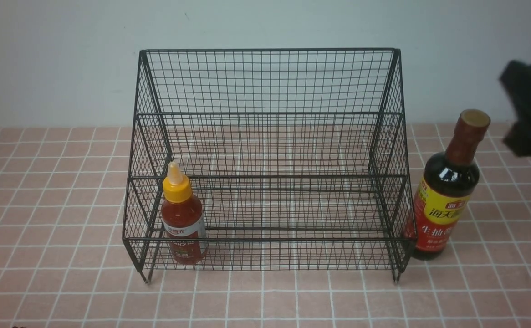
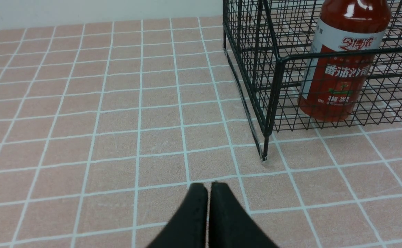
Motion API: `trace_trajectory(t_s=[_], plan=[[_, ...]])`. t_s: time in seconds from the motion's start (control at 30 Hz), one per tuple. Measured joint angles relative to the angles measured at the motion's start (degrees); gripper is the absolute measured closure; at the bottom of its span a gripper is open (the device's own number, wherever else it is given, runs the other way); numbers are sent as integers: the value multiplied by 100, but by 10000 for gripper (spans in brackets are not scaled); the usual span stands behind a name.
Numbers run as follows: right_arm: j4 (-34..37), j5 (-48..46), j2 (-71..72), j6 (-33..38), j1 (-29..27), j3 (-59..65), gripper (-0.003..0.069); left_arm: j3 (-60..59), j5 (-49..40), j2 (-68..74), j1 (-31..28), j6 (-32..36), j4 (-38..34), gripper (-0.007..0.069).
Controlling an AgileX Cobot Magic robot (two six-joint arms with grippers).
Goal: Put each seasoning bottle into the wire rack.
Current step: Use the right arm to grab the condiment bottle closest to it
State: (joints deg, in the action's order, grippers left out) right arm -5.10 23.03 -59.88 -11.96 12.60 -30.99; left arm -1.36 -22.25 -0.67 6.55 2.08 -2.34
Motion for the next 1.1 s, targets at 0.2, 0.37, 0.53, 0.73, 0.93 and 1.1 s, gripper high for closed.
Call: trace_trajectory(t_s=[0.2,0.37,0.53,0.73,0.93,1.1], plan=[[433,673,-931,284,0,-17,147,0,0,0,0,-6,0,631],[510,894,-1381,311,0,-17,99,0,0,0,0,-18,0,631],[510,922,-1747,322,0,-17,95,0,0,0,0,-23,0,631],[510,928,-2106,237,0,-17,197,0,0,0,0,-39,0,631],[680,962,-2194,450,0,-30,386,0,0,0,0,-39,0,631],[744,362,-1869,815,0,-152,389,0,0,0,0,-39,0,631]])
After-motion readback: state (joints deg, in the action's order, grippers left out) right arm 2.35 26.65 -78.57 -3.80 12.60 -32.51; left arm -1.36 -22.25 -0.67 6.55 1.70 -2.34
